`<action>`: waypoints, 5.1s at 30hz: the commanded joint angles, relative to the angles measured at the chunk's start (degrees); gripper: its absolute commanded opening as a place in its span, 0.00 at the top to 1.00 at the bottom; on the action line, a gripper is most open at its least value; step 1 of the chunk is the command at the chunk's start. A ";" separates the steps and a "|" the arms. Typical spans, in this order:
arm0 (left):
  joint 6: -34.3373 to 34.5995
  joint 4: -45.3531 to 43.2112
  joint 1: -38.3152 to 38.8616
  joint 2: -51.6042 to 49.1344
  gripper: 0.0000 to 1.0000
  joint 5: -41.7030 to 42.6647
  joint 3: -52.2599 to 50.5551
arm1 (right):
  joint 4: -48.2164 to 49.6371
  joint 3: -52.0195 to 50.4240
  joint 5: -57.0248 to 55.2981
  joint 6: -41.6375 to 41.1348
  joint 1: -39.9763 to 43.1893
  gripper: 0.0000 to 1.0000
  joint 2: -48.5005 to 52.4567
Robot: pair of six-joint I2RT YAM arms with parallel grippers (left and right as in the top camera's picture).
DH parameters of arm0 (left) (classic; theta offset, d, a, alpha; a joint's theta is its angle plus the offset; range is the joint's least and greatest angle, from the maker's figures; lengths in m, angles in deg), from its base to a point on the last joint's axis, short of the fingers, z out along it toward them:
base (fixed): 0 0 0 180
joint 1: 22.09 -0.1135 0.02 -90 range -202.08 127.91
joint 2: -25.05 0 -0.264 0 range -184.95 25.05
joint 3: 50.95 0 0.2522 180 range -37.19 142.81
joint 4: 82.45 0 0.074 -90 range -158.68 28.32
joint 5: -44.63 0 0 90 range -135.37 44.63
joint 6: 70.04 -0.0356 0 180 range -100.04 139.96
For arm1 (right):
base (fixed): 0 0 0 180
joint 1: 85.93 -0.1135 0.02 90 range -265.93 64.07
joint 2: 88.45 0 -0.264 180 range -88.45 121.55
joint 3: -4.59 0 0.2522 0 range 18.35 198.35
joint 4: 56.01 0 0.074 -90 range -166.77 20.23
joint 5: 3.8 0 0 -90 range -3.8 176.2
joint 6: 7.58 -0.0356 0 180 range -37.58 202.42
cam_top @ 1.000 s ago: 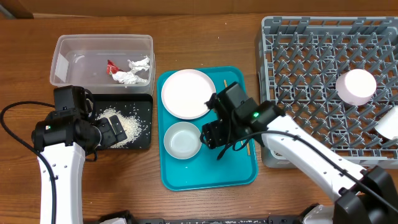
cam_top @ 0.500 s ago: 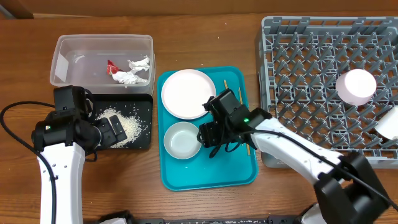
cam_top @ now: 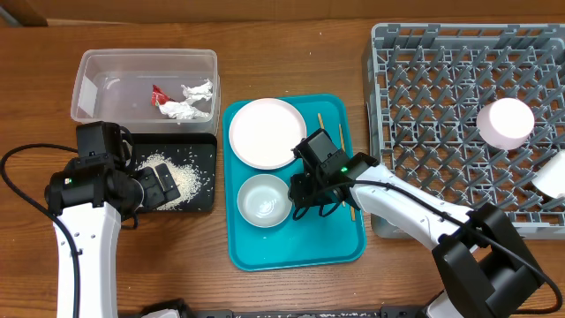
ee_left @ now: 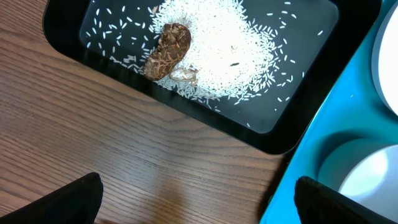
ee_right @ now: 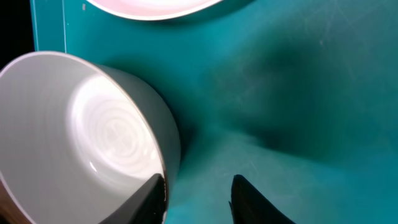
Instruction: Sort waste into correct bins and load items into the dishwasher
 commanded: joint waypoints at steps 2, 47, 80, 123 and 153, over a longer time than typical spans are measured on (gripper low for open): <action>-0.61 0.13 -0.31 -0.09 0.00 -0.17 0.35 | -0.50 -0.17 -1.31 -0.44 -0.15 0.70 0.04; -0.61 0.13 -0.31 -0.09 0.00 -0.17 0.35 | 14.88 19.43 -56.46 28.98 30.82 0.96 -11.08; -0.61 0.13 -0.31 -0.09 0.00 -0.17 0.35 | 21.11 18.21 -61.16 40.19 46.34 0.86 10.03; -0.61 0.13 -0.31 -0.09 0.00 -0.17 0.35 | 18.56 24.35 -24.26 15.17 66.51 0.59 2.93; -0.61 0.13 -0.31 -0.09 0.00 -0.17 0.35 | 12.72 24.28 -24.94 8.11 68.00 0.96 11.23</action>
